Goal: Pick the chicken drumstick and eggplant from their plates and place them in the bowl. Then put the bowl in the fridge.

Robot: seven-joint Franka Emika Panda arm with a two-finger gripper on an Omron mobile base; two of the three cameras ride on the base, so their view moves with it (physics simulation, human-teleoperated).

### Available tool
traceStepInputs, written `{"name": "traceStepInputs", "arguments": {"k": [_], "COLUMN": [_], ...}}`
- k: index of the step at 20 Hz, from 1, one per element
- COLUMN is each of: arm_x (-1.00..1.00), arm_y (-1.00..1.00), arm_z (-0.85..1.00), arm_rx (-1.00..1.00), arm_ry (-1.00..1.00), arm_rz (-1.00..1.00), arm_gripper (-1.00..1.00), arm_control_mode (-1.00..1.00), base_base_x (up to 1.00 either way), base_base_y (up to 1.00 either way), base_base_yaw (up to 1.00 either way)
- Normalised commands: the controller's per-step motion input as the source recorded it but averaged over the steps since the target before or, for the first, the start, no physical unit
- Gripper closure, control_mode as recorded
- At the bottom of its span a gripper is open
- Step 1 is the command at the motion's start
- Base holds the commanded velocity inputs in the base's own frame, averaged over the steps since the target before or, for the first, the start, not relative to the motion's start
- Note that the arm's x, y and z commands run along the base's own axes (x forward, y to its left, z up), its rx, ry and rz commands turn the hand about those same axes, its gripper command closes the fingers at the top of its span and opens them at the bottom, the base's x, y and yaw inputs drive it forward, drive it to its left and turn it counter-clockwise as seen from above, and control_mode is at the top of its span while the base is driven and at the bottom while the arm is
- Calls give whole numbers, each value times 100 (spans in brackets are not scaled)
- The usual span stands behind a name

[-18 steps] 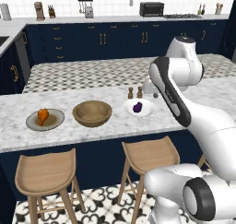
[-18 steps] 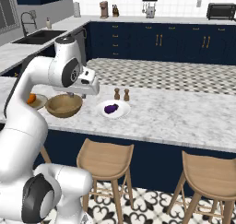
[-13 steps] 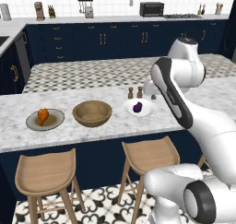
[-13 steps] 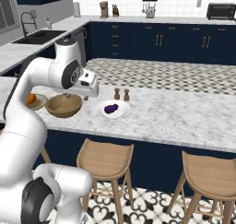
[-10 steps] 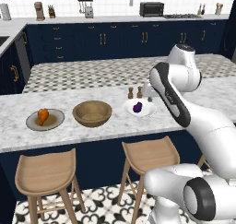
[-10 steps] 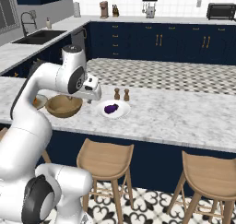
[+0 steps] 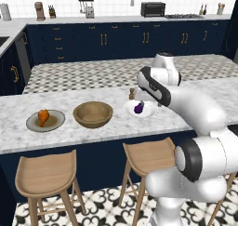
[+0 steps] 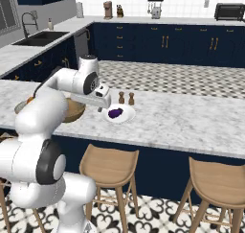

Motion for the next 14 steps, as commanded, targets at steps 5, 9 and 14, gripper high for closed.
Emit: {"name": "traceStepInputs", "arguments": {"k": [5, 9, 14], "arm_x": [91, 51, 39], "arm_y": [-17, -26, -1], "arm_z": [-34, -39, -43], "arm_rx": [0, 0, 0], "arm_ry": [27, 8, -5], "arm_rz": [-1, 0, 0], "arm_gripper": [-100, -100, -100], "arm_control_mode": [-100, -100, -100], "base_base_x": [0, 0, 0], "base_base_y": [0, 0, 0], "base_base_yaw": [0, 0, 0]}}
